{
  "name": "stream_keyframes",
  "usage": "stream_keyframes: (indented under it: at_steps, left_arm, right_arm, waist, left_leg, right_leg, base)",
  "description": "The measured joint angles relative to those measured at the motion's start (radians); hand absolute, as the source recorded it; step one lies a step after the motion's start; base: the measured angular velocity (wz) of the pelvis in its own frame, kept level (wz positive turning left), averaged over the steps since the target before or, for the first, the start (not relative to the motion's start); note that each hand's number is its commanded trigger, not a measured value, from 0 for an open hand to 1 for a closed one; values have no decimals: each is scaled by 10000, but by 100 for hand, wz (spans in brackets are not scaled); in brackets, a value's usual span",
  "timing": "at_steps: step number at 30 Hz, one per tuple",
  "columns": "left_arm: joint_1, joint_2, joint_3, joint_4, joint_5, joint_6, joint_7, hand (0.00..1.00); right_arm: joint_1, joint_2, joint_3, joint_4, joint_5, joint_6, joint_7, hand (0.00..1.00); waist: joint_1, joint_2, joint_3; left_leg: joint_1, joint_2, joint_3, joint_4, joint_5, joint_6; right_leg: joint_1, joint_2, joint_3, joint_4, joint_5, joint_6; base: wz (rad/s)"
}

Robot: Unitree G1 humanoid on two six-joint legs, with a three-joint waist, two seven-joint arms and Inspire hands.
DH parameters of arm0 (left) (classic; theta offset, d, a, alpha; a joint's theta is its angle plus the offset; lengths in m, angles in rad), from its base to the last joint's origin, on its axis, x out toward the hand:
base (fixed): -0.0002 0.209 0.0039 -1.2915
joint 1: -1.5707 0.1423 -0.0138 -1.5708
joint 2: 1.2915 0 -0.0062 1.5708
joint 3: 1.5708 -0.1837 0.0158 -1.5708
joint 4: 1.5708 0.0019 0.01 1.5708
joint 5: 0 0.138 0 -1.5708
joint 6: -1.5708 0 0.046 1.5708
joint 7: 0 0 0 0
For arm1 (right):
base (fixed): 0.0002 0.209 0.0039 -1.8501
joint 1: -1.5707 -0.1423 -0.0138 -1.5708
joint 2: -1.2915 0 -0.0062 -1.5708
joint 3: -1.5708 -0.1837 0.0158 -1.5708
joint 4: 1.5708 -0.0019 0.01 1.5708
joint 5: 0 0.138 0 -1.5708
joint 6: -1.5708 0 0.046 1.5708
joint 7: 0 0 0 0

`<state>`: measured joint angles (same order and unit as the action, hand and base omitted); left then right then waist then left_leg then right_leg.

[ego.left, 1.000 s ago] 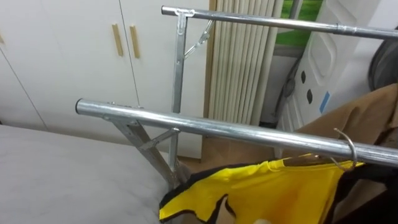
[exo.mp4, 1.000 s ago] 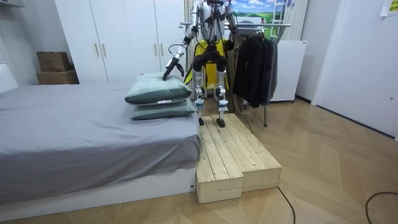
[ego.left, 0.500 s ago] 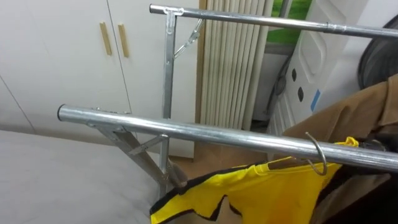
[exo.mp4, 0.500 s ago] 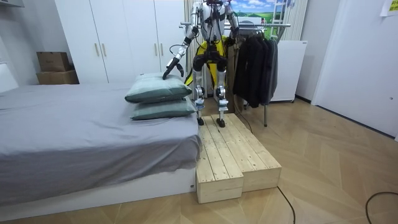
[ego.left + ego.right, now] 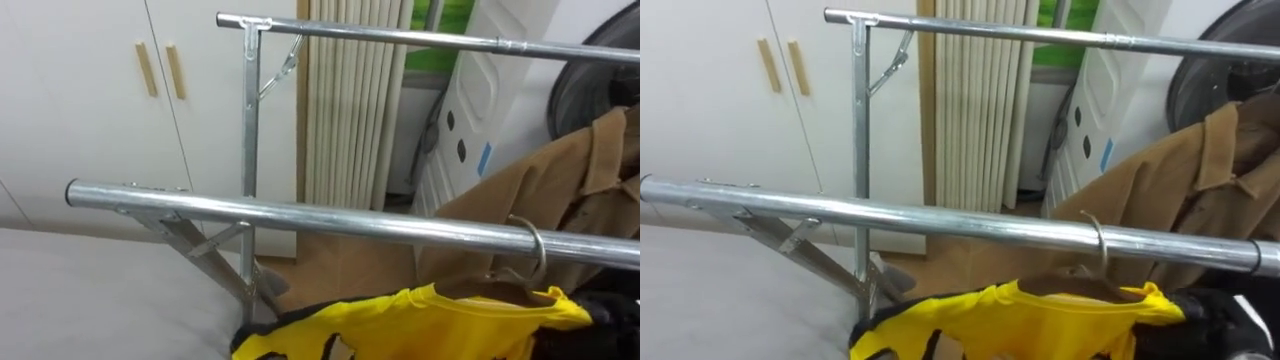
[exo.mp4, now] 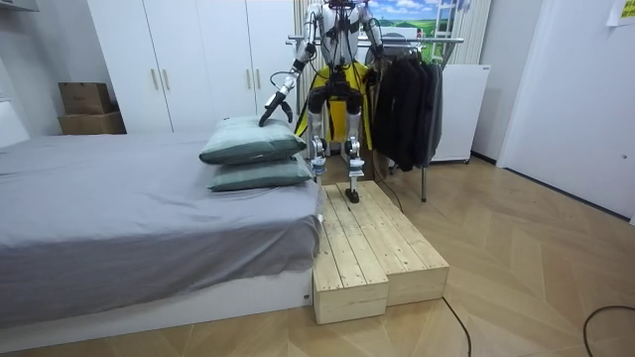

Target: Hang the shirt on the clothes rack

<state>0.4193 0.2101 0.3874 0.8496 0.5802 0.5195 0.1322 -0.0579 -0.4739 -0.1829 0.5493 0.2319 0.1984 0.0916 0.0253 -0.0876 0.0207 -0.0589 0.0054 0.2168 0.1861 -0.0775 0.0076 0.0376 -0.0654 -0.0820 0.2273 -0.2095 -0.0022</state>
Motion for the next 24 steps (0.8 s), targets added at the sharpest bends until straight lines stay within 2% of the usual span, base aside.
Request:
stream_keyframes:
  at_steps: [4, 9, 12, 16, 18, 19, 24]
  left_arm:
    - [-152, -10, -73, 139, -1, -306, 167, 0]
    - [-207, -22, -61, 139, -4, -306, 167, 0]
    - [-206, -21, -56, 139, -9, -308, 169, 0]
    - [-206, -32, 9, 152, -18, -382, 234, 0]
    - [-207, -95, 6, 212, -109, -416, 417, 0]
    - [-229, -151, 3, 295, -237, -508, 575, 0]
    - [-307, -349, 5, 562, -460, -914, 923, 0]
  right_arm:
    - [45, 0, -1, 460, 276, -16, 76, 0]
    - [109, 6, -12, 746, 767, -56, 103, 0]
    - [119, 74, -12, 762, 1601, -57, 109, 0]
    - [400, 476, -155, 762, 2554, -228, 136, 0]
    - [603, 633, -184, 762, 2849, -268, 218, 0]
    - [712, 688, -181, 780, 2909, -285, 284, 0]
    - [844, 872, -186, 1494, 2905, -396, 616, 0]
  waist:
    - [-144, 32, 3]
    - [-208, 81, -11]
    - [-204, 90, -16]
    - [-201, 130, -13]
    - [-202, 177, -17]
    - [-190, 254, 12]
    - [-183, 499, -1]
  left_leg:
    - [-6, -6, 19, -5, -24, 4]
    - [-5, -7, 100, 31, -74, 43]
    - [-1, -9, 122, 42, -109, 42]
    - [134, 3, 119, 41, -159, 24]
    - [215, 6, 119, 68, -208, 5]
    - [215, 20, 118, 113, -238, -1]
    - [232, 4, 127, 110, -242, 0]
  right_leg:
    - [-6, -1, 32, -33, -11, 4]
    - [-11, 0, 123, -70, -7, 8]
    - [5, 10, 159, -92, -10, 11]
    - [230, 23, 130, -253, -2, 3]
    - [336, 21, 131, -291, -12, 7]
    - [348, 26, 133, -293, -15, 7]
    - [334, 4, 127, -260, -32, 7]
  base:
    - [0]
    - [-5]
    - [0]
    - [0]
    - [-2]
    - [-4]
    - [-1]
